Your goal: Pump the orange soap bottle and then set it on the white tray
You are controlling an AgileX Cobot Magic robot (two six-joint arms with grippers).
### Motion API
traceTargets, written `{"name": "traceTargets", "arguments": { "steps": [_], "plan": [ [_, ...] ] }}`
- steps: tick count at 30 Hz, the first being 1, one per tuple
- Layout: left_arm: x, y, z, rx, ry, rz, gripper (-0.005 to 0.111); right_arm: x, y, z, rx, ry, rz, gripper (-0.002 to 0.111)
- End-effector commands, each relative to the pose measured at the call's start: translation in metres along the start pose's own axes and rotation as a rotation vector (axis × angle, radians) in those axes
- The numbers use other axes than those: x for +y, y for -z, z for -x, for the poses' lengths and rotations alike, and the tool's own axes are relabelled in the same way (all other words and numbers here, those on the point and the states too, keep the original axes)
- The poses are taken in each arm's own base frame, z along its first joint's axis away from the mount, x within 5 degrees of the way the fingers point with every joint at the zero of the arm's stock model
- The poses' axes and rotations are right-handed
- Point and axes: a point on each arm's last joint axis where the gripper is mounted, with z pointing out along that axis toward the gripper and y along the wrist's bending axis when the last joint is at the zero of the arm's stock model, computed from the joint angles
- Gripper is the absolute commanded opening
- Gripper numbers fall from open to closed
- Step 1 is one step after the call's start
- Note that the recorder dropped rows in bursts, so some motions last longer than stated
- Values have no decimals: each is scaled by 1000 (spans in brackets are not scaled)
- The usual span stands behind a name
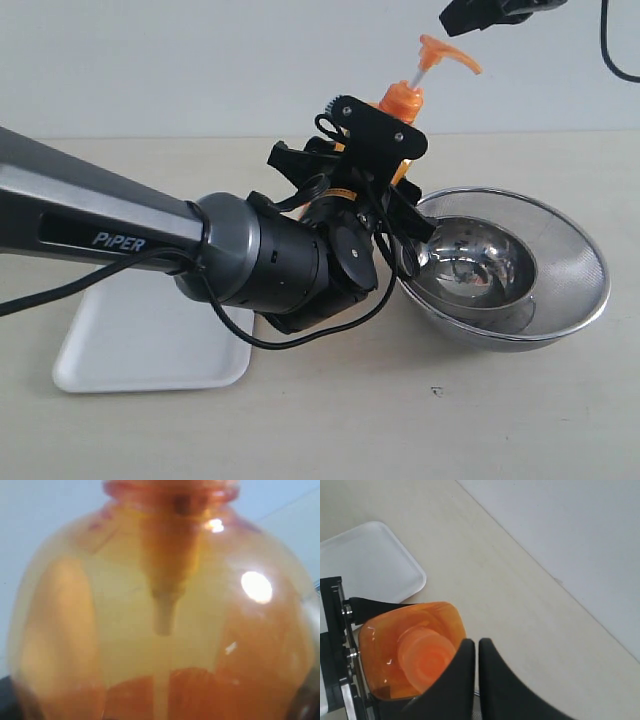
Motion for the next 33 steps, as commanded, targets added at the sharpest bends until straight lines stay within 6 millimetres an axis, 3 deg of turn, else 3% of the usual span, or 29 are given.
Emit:
{"name": "traceTargets", "arguments": {
  "steps": [1,33],
  "plan": [
    [1,4,15,-61,-2,12,5,2,0,3,-25,-5,19,0],
    [1,4,15,-61,-2,12,5,10,0,3,-17,-20,100,0]
  ]
}}
